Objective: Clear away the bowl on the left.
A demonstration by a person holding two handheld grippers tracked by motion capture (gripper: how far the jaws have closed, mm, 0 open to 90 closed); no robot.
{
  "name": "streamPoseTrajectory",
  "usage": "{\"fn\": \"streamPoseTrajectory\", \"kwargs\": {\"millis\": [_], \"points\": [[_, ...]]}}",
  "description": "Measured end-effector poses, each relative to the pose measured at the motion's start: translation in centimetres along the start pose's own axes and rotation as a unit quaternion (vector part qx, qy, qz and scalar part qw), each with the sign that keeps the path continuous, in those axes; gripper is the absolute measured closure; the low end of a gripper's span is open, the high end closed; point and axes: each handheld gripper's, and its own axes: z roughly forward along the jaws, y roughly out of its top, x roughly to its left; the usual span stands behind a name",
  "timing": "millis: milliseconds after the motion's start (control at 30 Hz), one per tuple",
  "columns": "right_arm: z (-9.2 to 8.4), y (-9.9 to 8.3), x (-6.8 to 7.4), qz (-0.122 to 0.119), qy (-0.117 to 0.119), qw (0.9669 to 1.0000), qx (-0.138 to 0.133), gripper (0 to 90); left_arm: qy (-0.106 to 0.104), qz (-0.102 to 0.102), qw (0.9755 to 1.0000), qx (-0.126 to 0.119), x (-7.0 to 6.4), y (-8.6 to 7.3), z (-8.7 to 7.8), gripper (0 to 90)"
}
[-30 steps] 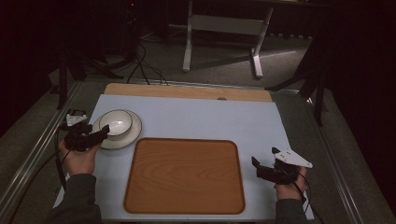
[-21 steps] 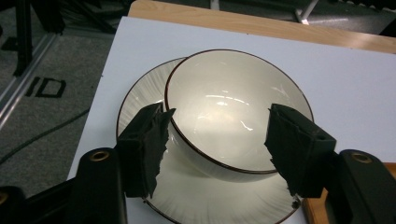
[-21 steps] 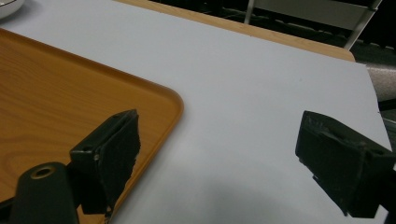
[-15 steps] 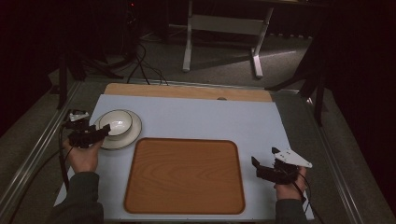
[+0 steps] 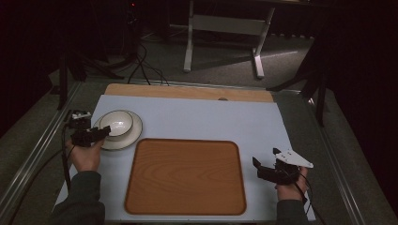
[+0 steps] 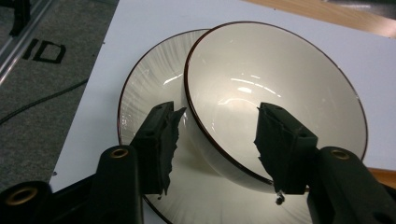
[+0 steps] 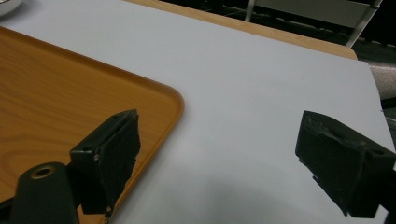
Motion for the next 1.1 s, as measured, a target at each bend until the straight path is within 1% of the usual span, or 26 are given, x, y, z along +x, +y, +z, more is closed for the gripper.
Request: {"fn": "streamPoseTrajectory", "kwargs": {"millis": [67,200,333,367,467,567,633,700,800,900,1000,1100], "points": [[0.0,0.0,0.0,-0.001,0.000,1.0000,0.001,13.3,-0.004,-0.009,1.0000,0.000,0.1,0.0,0.2,50.5],[0.1,0.0,0.1,-0.003,0.001,1.0000,0.003,13.3,-0.005,-0.016,0.9999,0.004,0.1,0.1,0.7,53.1],[0.1,0.0,0.1,-0.003,0.001,1.0000,0.004,13.3,0.000,-0.022,0.9997,0.015,0.4,0.0,1.3,57.1],[0.1,0.0,0.1,-0.003,0.001,1.0000,0.004,13.3,-0.002,-0.025,0.9995,0.017,0.5,0.0,1.4,57.9],[0.1,0.0,0.1,-0.003,0.002,1.0000,0.004,13.3,-0.006,-0.039,0.9990,0.022,0.5,0.1,1.7,58.6],[0.1,0.0,0.1,-0.003,0.002,1.0000,0.005,13.3,-0.001,-0.039,0.9987,0.032,0.5,0.0,2.2,58.9],[0.1,0.0,0.1,-0.004,0.002,1.0000,0.004,13.3,-0.002,-0.045,0.9984,0.034,0.4,-0.1,2.4,59.8],[0.1,0.0,0.1,-0.004,0.002,1.0000,0.004,13.3,-0.002,-0.054,0.9980,0.033,0.5,-0.1,2.6,60.7],[0.1,0.0,0.0,-0.002,0.001,1.0000,0.004,13.3,-0.006,-0.074,0.9966,0.034,0.6,-0.1,2.7,62.9],[0.1,0.0,0.0,-0.002,0.001,1.0000,0.004,13.3,-0.009,-0.089,0.9954,0.035,0.8,-0.1,3.0,65.5],[0.0,0.0,0.0,-0.002,0.000,1.0000,0.004,13.3,-0.007,-0.096,0.9946,0.040,0.8,-0.1,3.2,68.9],[0.0,0.0,0.0,-0.001,-0.001,1.0000,0.004,13.3,-0.006,-0.094,0.9947,0.040,0.7,-0.2,3.2,74.2]]}}
